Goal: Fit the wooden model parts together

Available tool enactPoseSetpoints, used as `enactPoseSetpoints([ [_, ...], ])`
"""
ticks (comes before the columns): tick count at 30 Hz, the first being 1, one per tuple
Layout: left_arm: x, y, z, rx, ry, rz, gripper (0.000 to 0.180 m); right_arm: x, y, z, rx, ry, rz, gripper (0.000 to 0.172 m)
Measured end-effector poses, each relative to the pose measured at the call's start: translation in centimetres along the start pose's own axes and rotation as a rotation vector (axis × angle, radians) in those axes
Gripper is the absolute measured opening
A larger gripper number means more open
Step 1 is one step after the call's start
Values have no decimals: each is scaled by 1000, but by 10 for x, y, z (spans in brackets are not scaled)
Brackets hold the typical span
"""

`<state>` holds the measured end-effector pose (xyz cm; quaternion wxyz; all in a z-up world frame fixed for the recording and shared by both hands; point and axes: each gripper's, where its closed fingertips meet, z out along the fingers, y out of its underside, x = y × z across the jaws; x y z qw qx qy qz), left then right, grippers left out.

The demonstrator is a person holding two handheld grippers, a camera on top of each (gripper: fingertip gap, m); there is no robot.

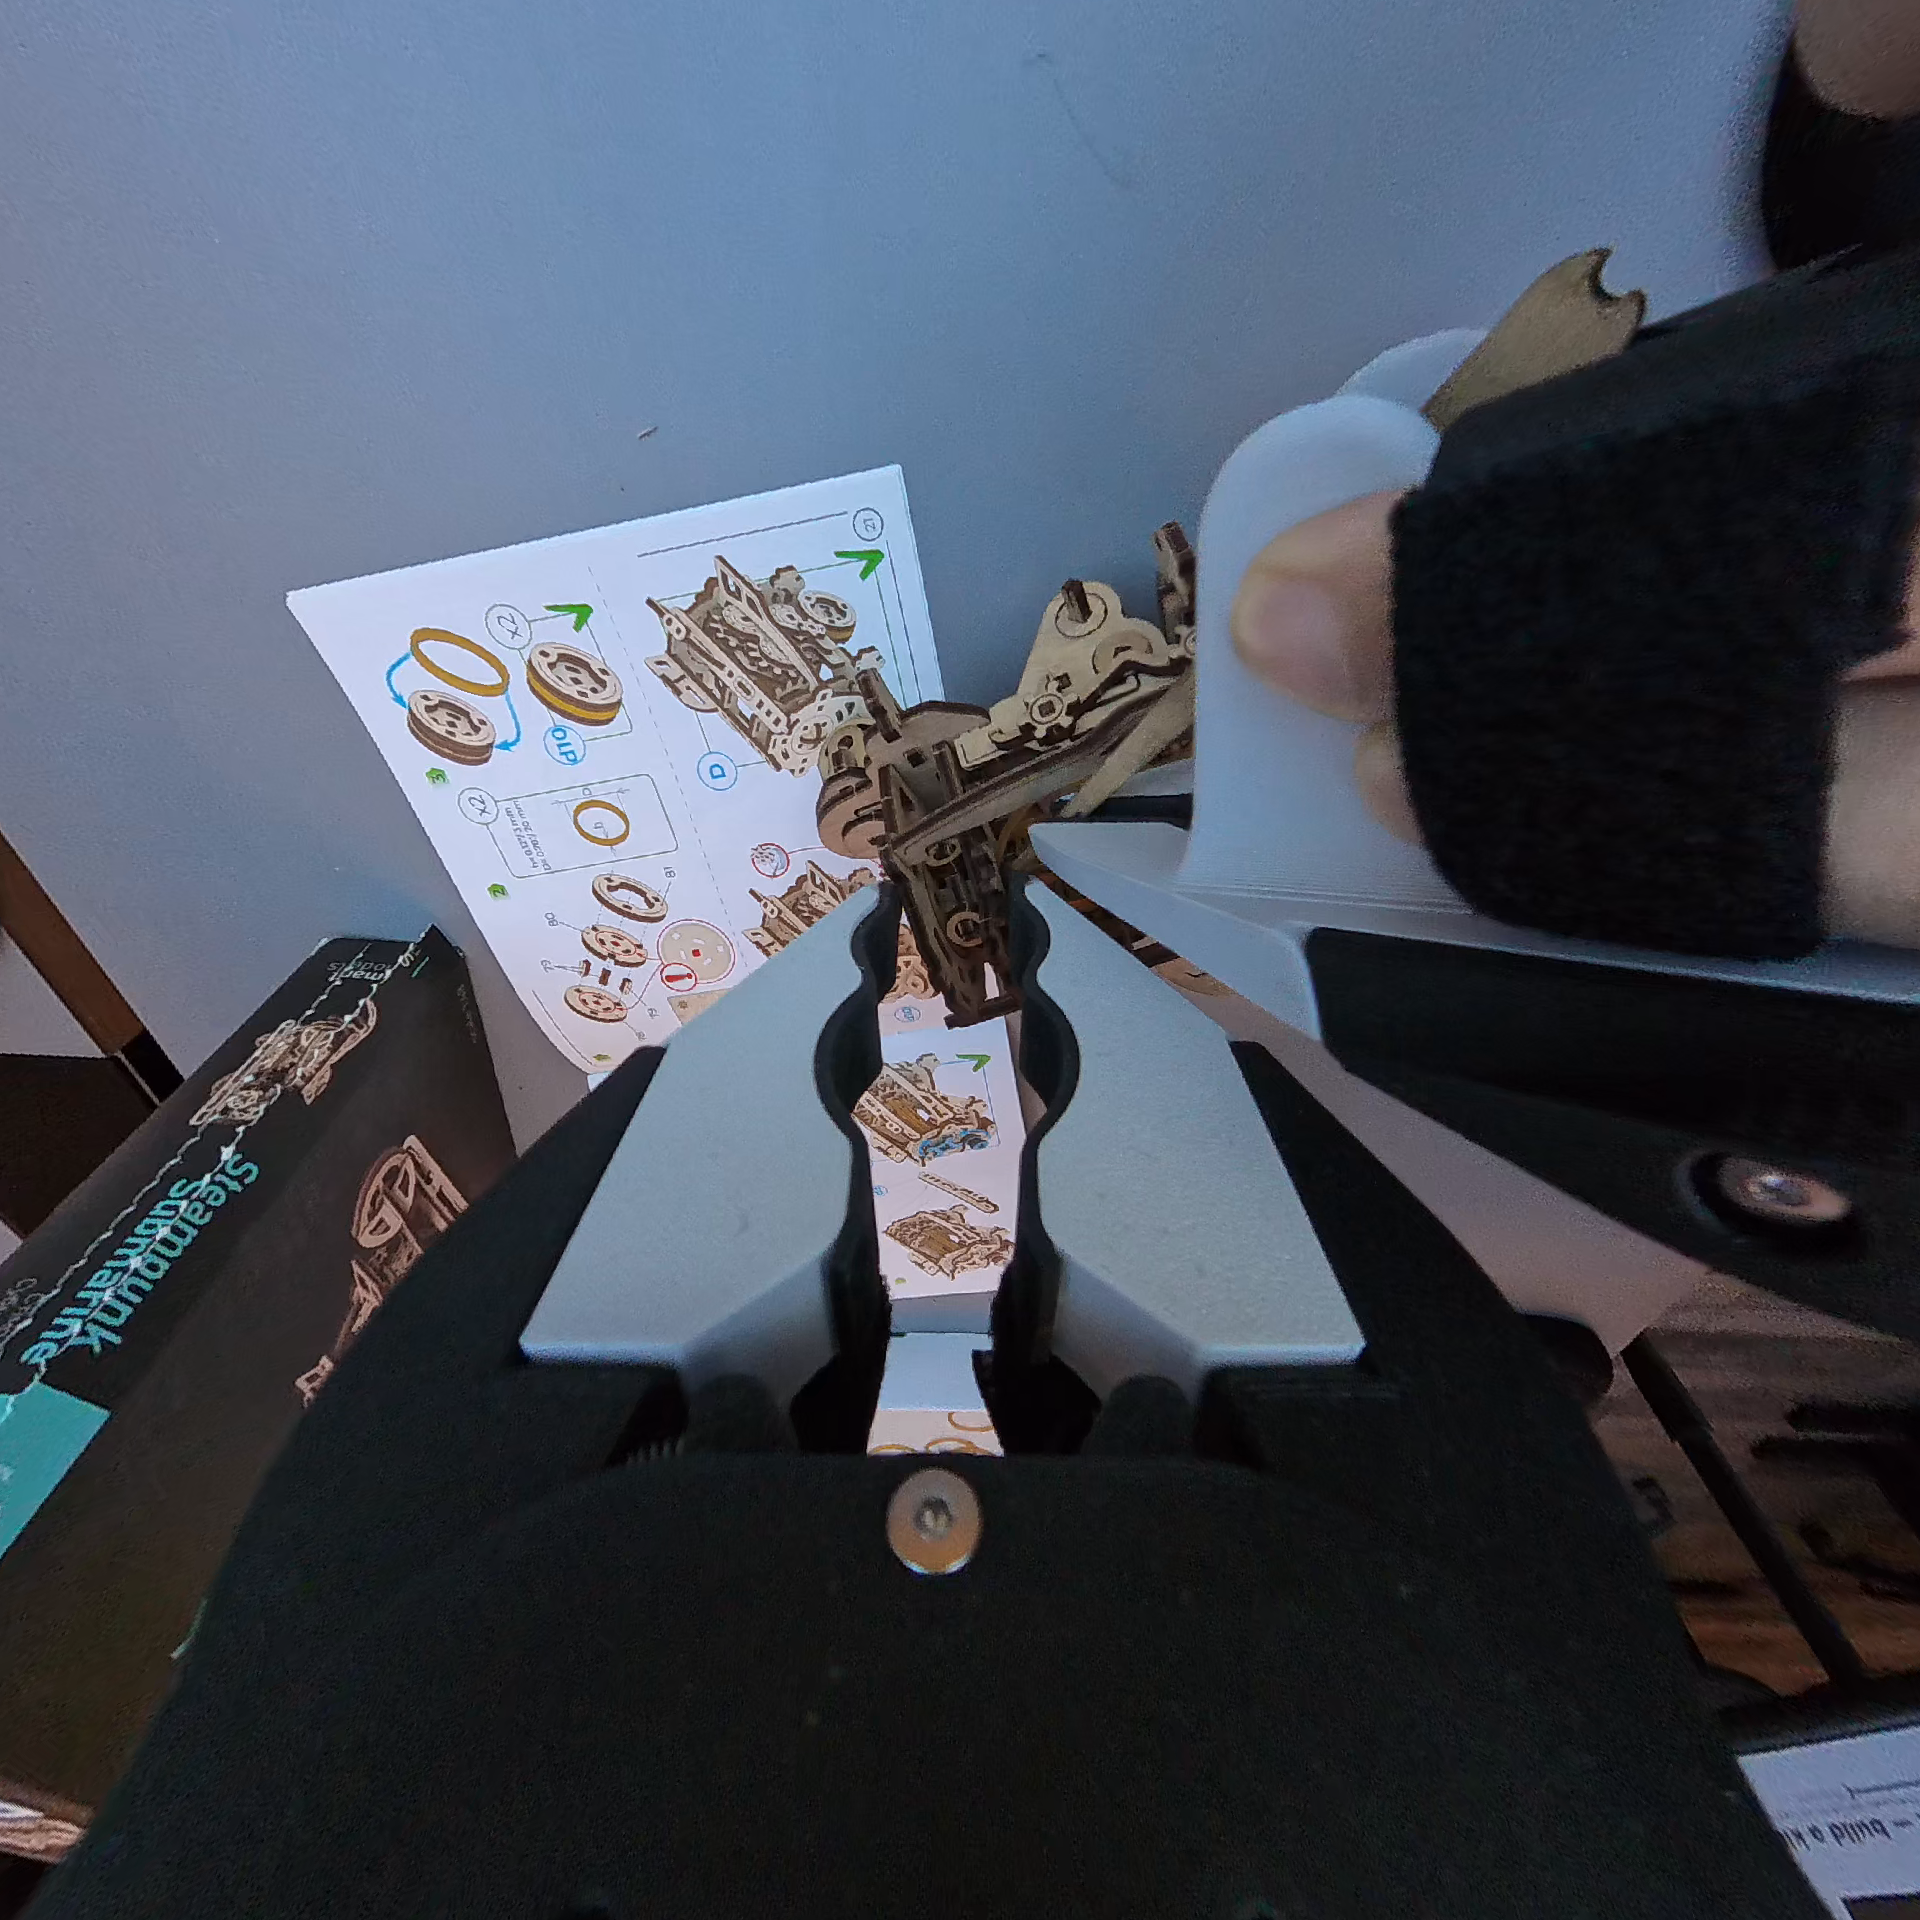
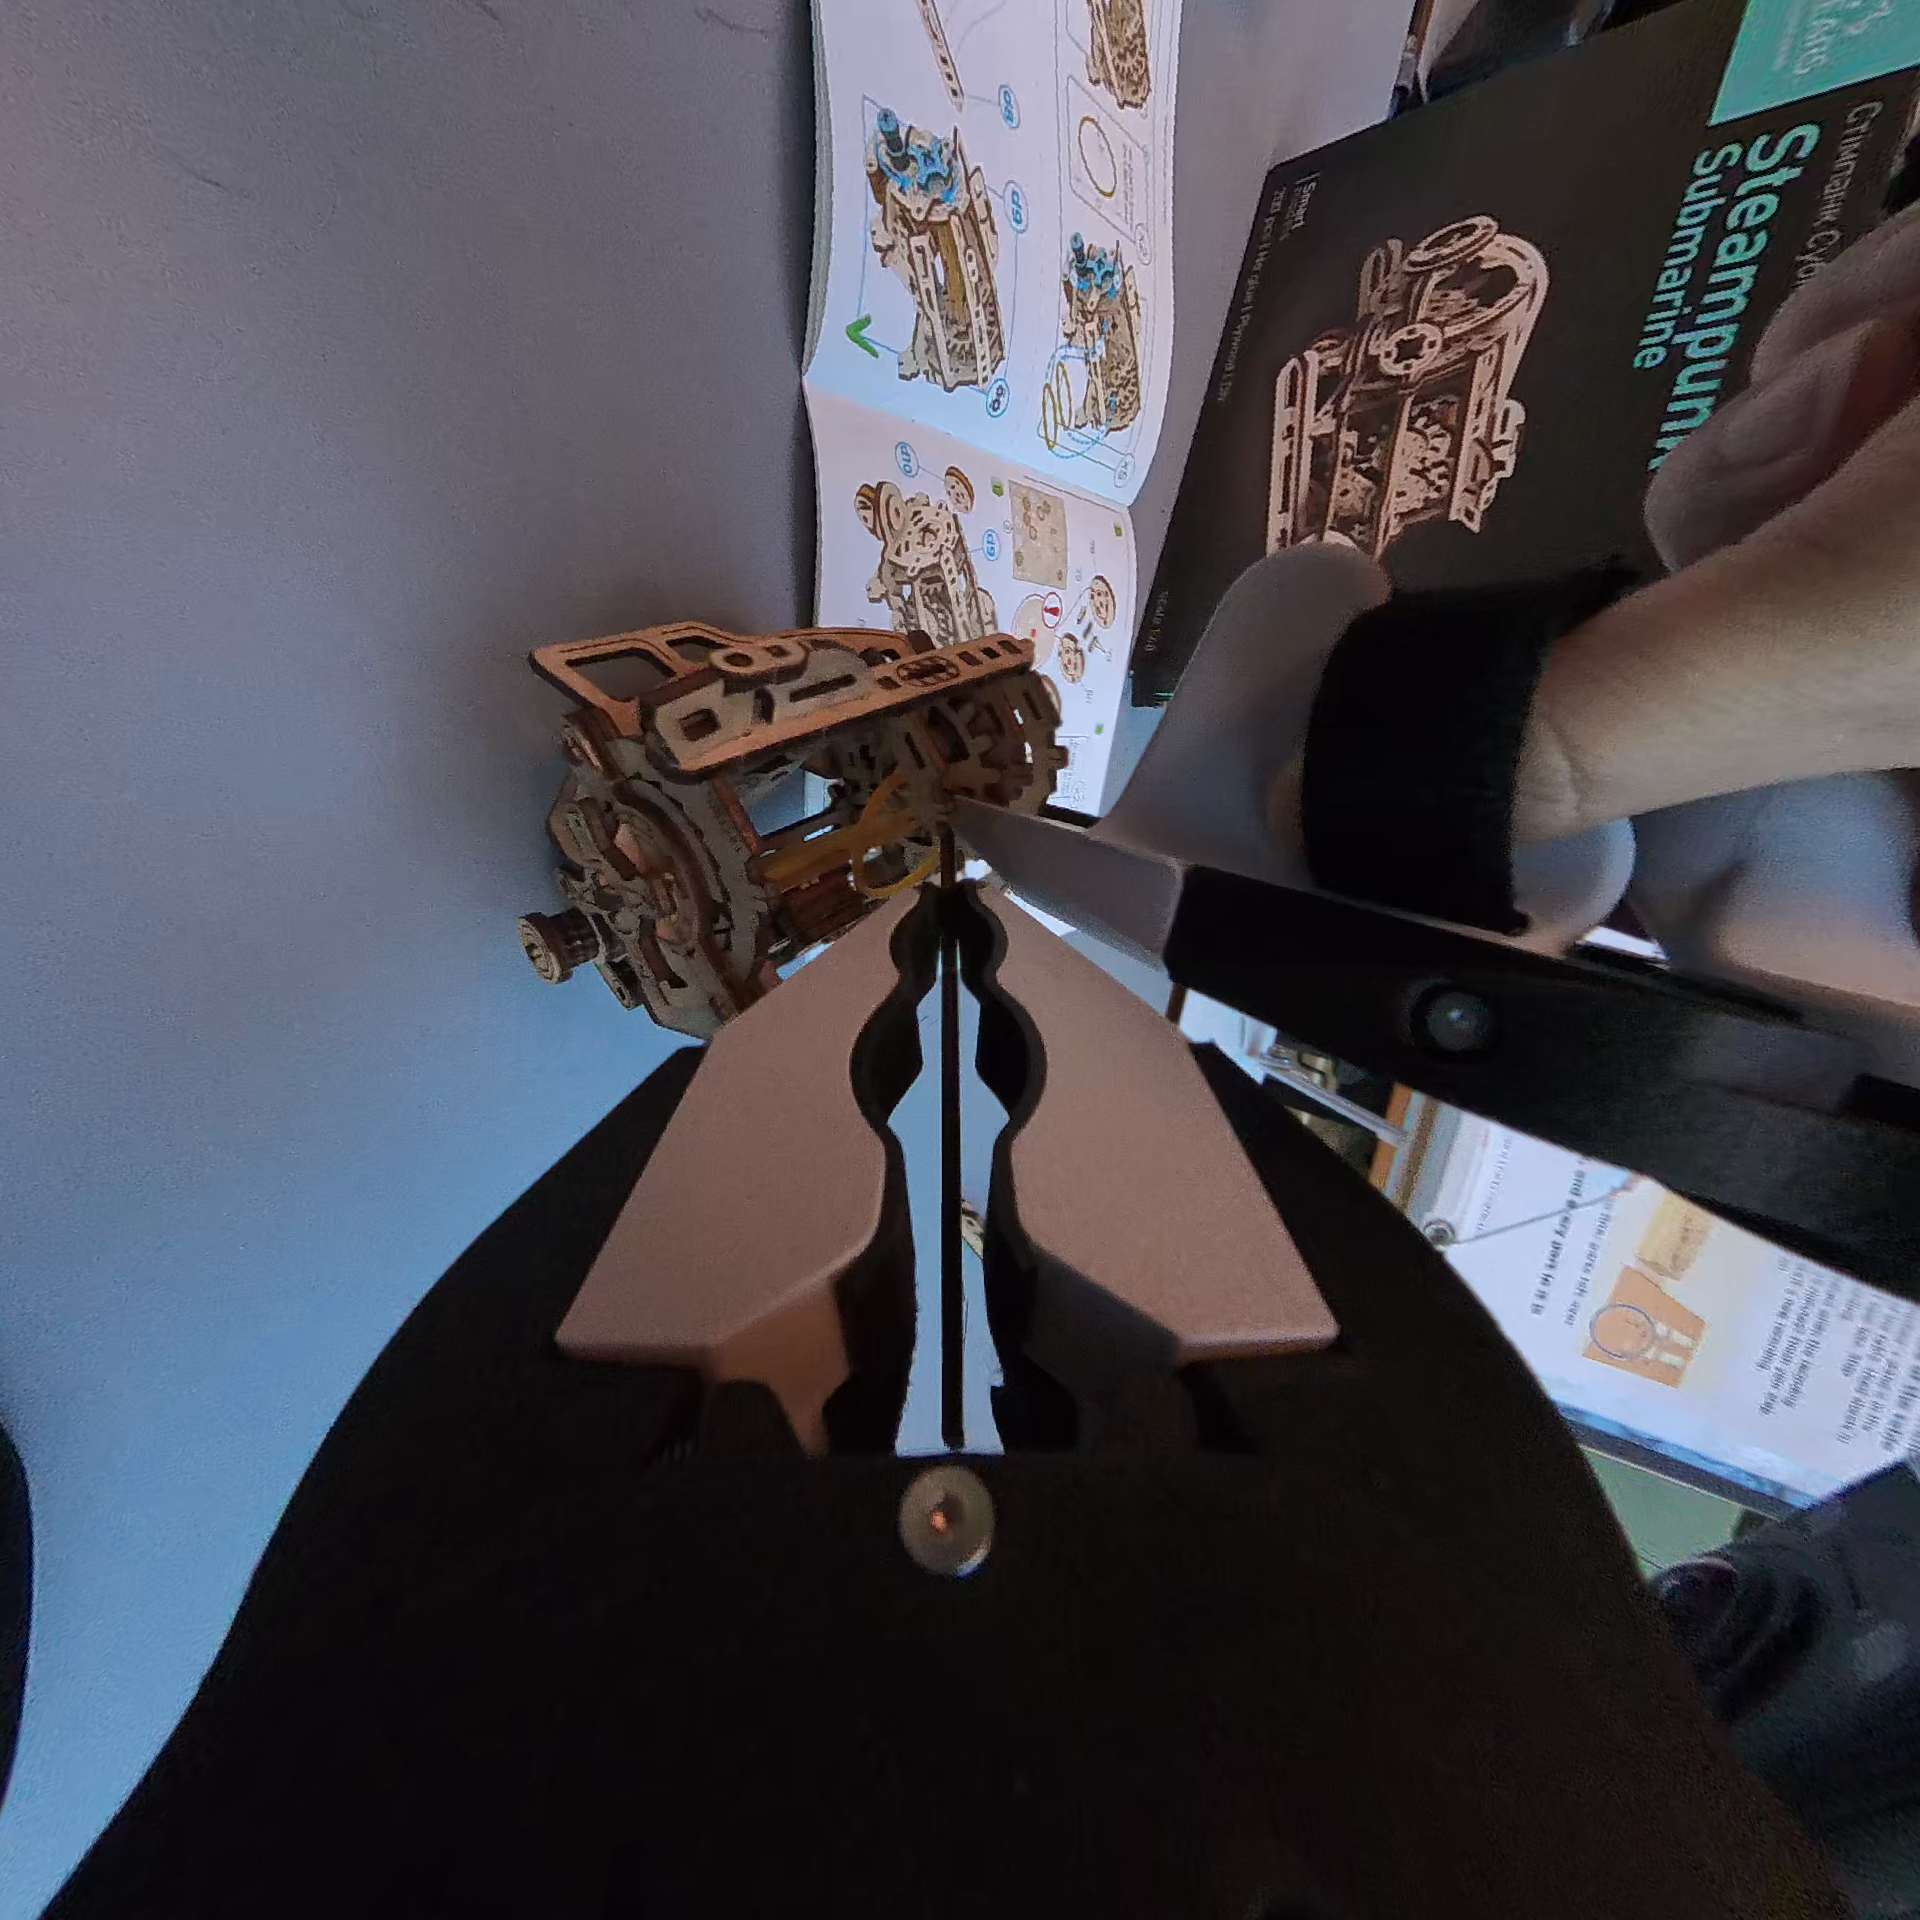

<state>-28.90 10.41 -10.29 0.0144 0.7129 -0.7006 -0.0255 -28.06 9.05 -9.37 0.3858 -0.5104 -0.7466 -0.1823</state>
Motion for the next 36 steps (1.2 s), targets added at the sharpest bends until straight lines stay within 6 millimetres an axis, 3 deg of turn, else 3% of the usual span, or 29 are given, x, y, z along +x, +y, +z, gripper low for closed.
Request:
enactPoseSetpoints([
  [6,0,0,0,29,22,-10,18,4,1,-6,-30,86,-75,1],
  [36,1,1,1,72,65,-19,19,3,1,1,-45,33,-93,1],
])
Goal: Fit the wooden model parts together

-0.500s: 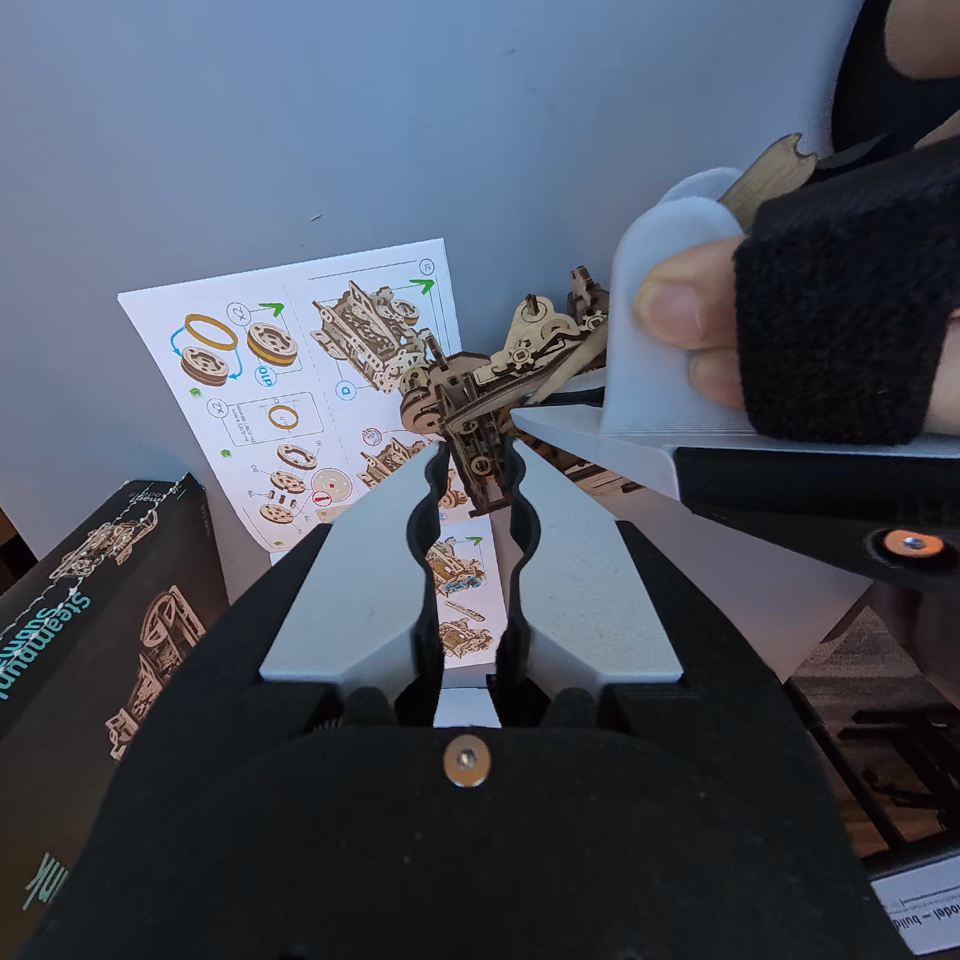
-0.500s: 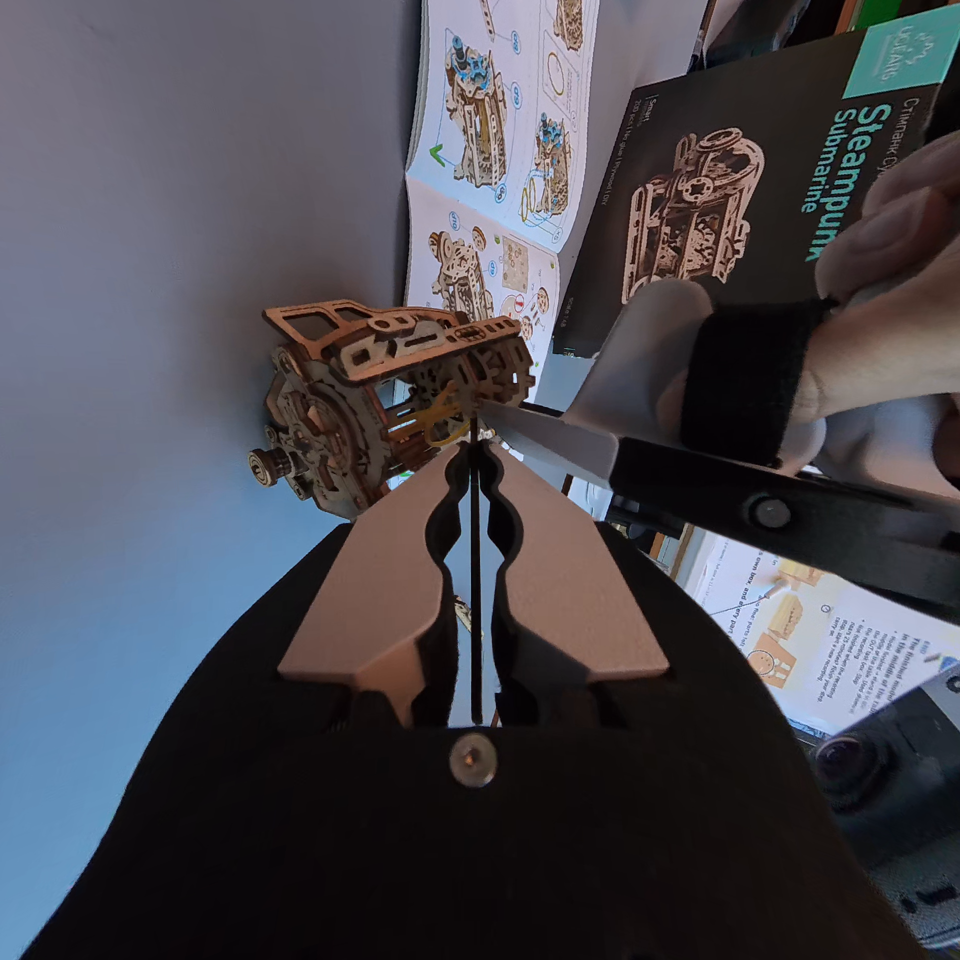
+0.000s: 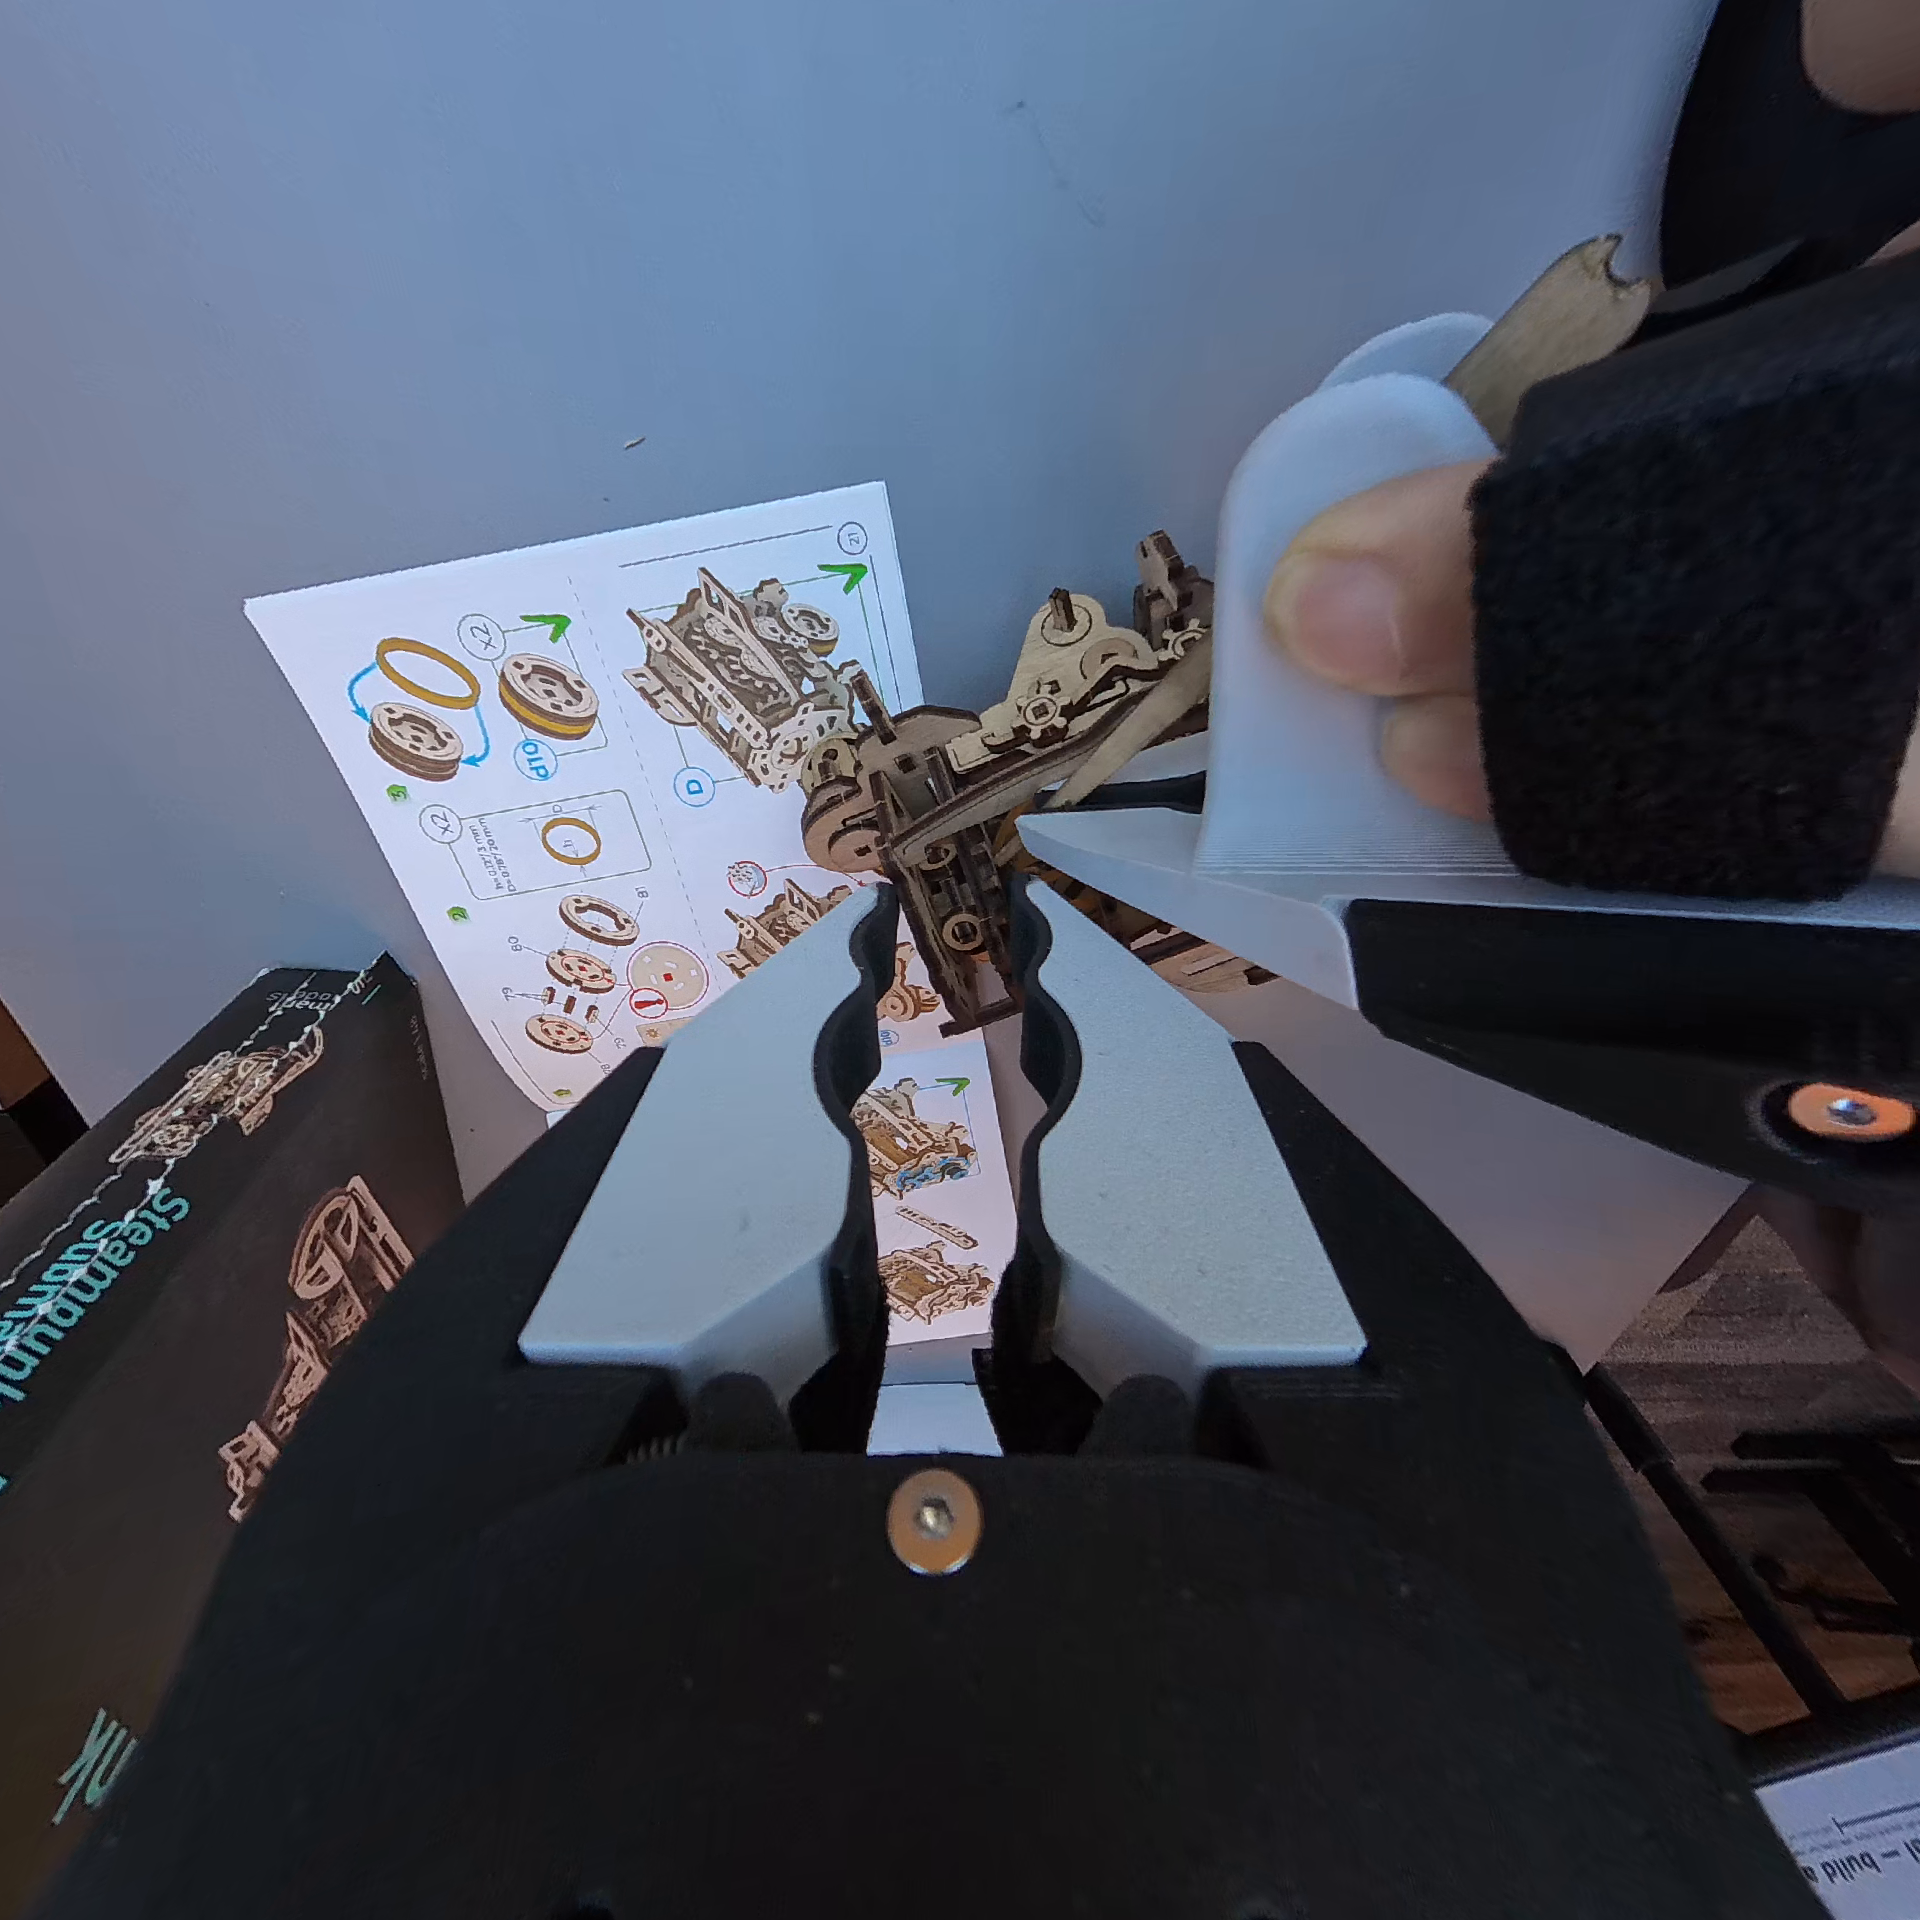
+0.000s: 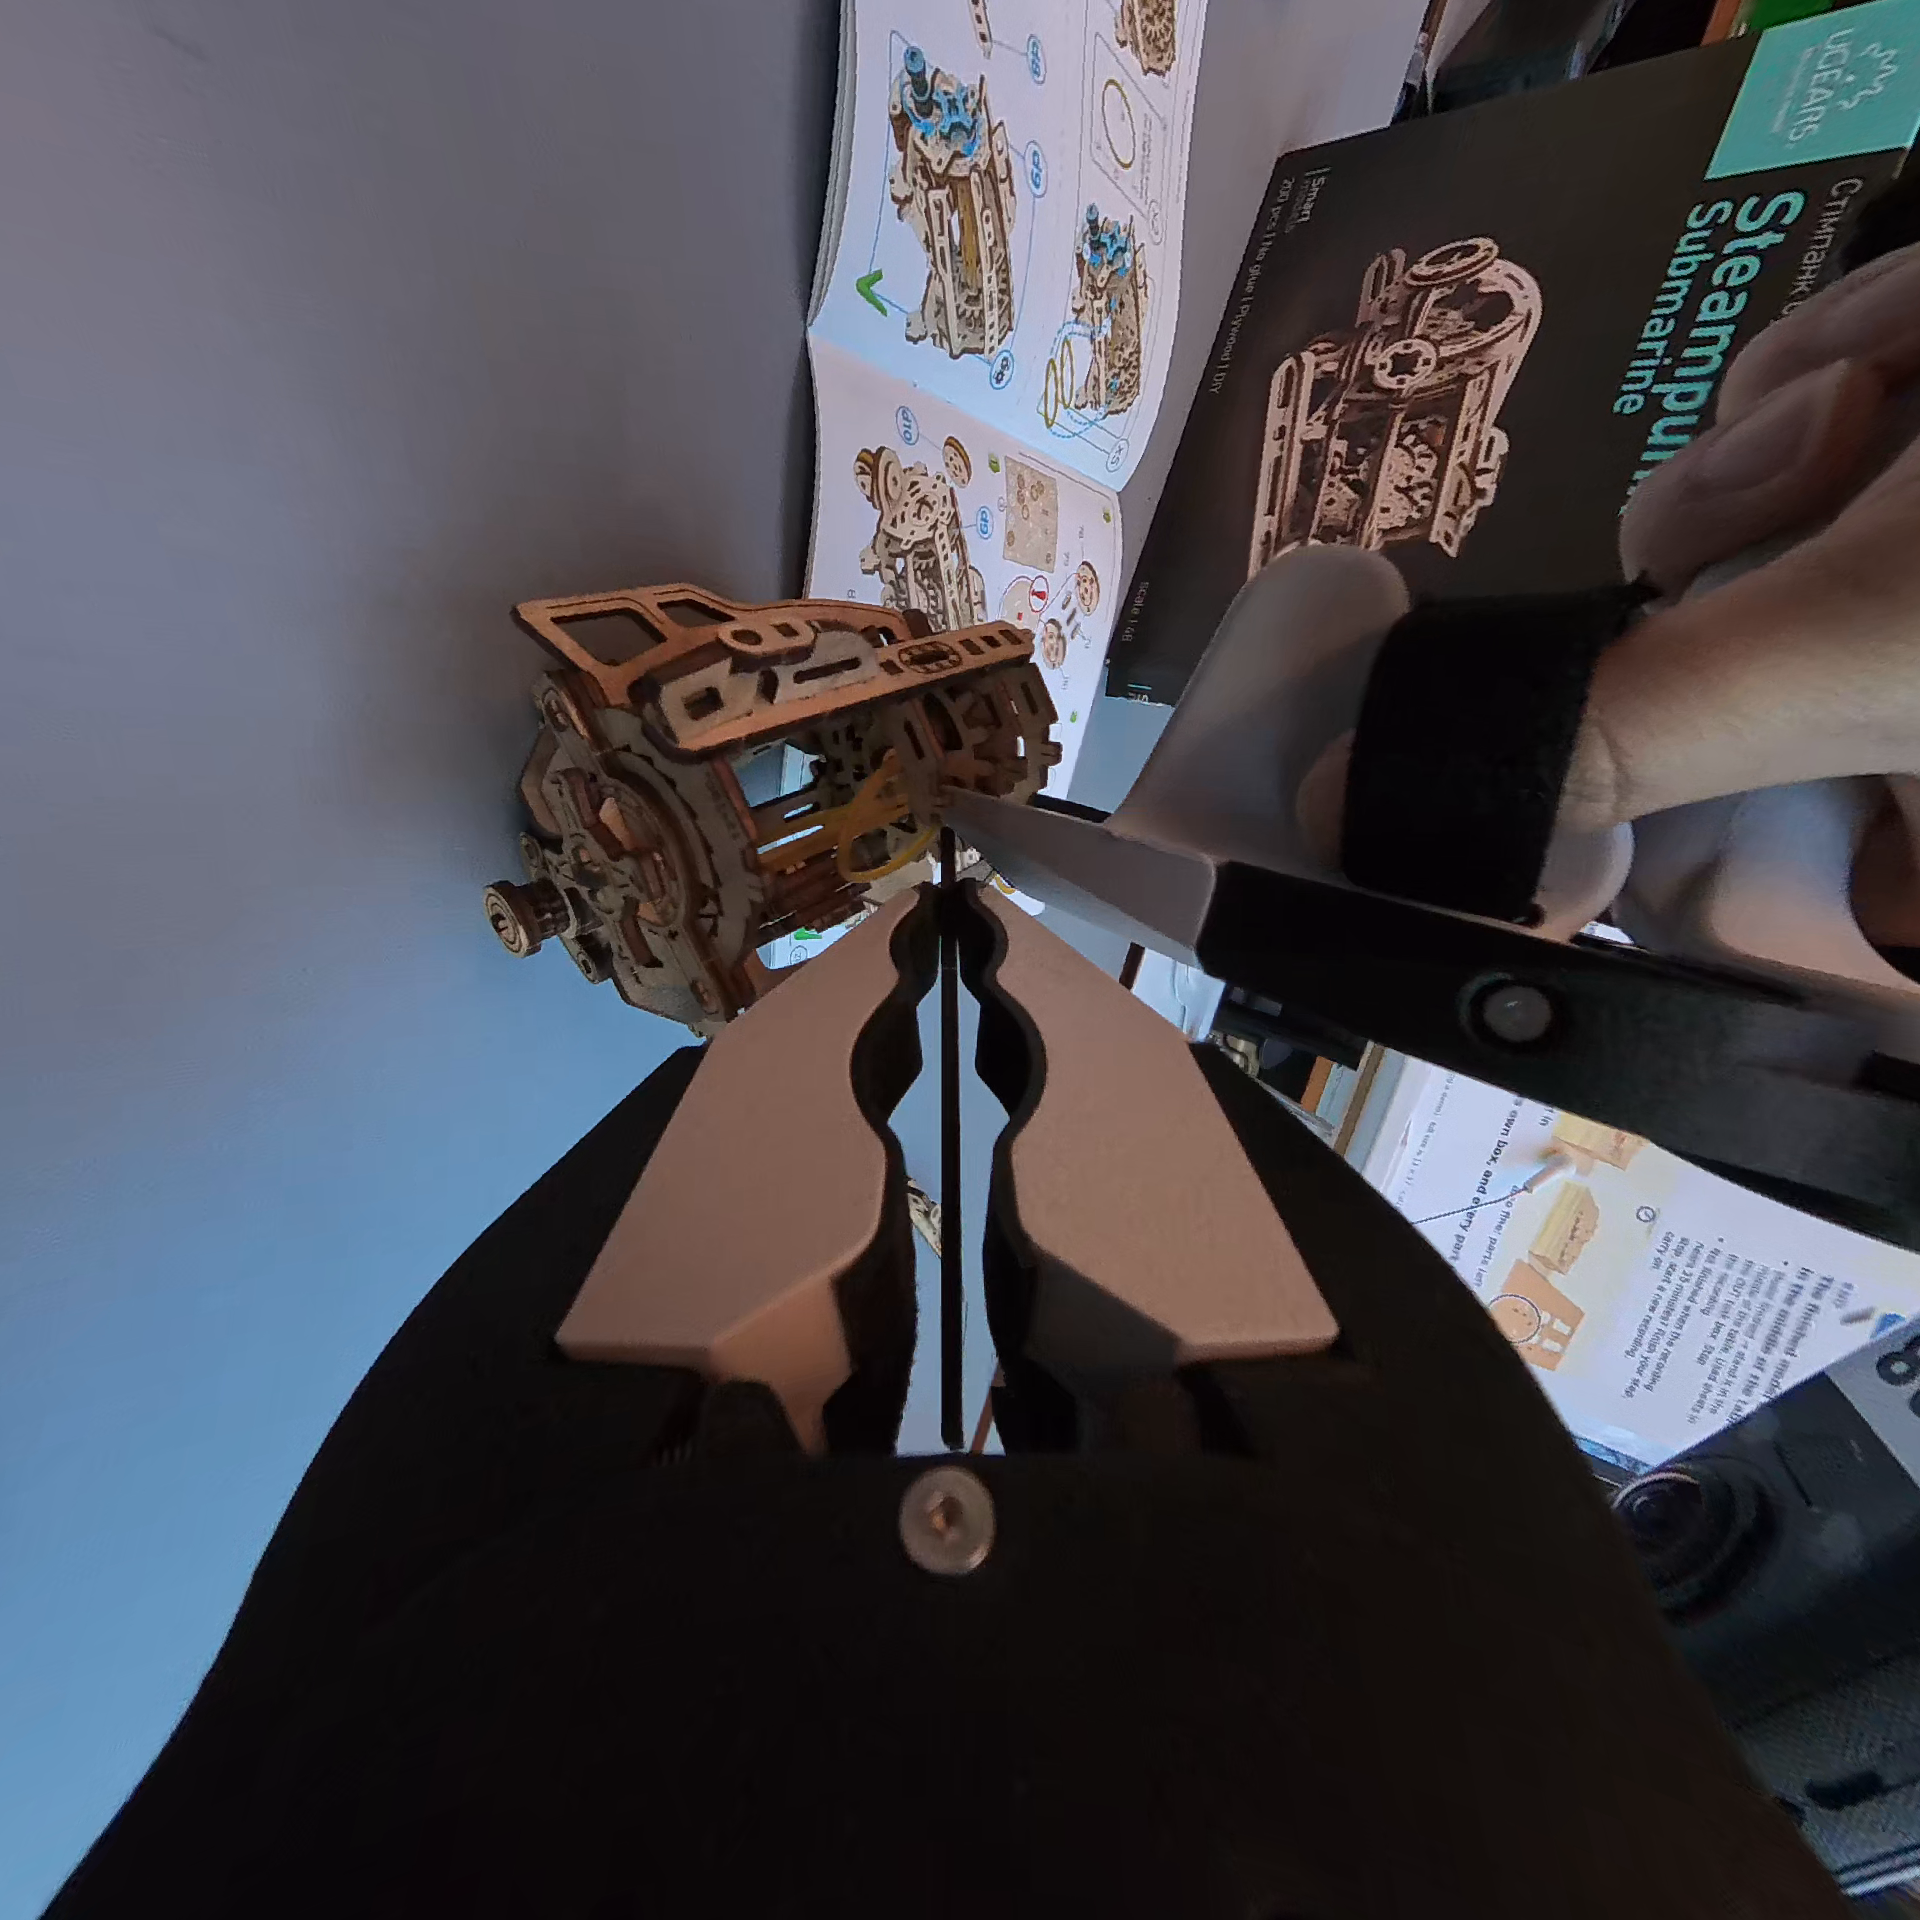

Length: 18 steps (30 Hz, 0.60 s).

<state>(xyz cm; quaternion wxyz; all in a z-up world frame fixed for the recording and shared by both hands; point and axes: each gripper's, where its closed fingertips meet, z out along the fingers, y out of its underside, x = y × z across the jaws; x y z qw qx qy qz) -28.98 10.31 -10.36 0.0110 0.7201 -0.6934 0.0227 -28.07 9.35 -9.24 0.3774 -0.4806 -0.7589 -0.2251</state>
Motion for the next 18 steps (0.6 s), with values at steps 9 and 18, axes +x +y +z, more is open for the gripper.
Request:
enactPoseSetpoints([
  [9,0,0,0,8,-1,2,19,-2,-2,3,3,-25,-8,1],
  [18,0,0,0,13,-1,4,19,1,1,-3,2,-22,10,1],
])
